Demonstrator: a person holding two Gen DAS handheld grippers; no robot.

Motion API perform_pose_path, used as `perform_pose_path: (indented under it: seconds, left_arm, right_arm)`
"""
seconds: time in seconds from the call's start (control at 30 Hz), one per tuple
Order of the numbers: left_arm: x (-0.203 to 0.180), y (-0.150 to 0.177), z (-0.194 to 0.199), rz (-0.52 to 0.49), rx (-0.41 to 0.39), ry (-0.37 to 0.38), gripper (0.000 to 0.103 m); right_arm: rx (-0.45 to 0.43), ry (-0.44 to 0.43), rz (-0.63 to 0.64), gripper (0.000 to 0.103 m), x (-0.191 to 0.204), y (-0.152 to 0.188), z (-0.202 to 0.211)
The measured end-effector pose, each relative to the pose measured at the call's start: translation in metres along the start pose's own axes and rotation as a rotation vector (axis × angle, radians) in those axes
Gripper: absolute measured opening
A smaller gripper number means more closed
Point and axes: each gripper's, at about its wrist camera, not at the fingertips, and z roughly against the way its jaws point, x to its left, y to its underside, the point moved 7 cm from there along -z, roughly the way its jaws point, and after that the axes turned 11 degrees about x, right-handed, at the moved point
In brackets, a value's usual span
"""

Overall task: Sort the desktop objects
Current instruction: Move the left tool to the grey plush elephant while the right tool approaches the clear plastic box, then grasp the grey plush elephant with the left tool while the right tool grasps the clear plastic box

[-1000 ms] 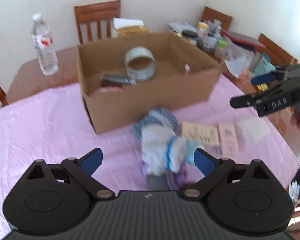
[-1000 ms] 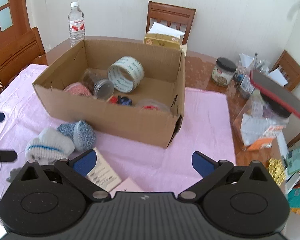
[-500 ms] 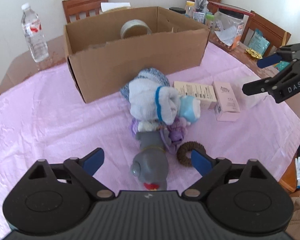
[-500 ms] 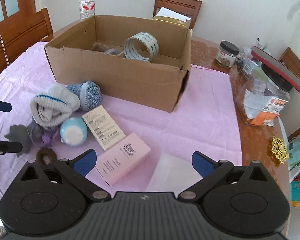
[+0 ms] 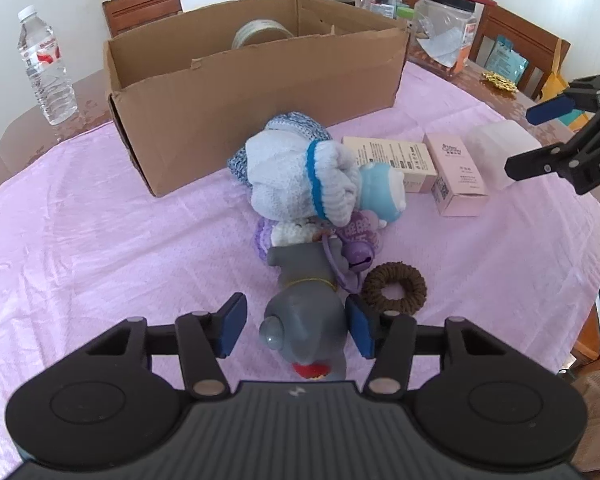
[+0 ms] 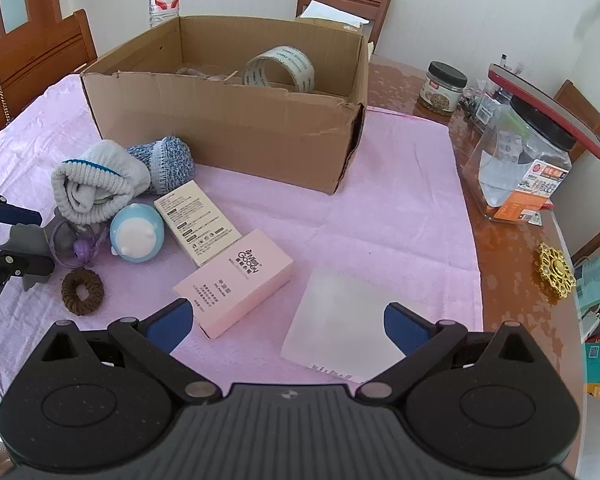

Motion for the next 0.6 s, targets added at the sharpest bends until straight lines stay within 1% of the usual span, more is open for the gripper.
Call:
perform_pose_path:
  seconds: [0.2,0.27,0.6]
  left_arm:
    - [0.000,0.000,-0.007,0.002,0.003,0.016,0.050]
    - [0.000,0.001,-0.008,0.008,0.005,0.036,0.043]
    - [0.002,0.006,-0.003,0.031,0.011,0.024,0.042]
  right_arm:
    - [0.003,0.008,-0.034,0.103,-0.011,0.001,-0.001]
    - [0.003,0.013,-0.049,0.103,-0.015,0.002,-0.002]
    - [0.047,0.035,-0.108,0.103,-0.036,0.006,-0.019]
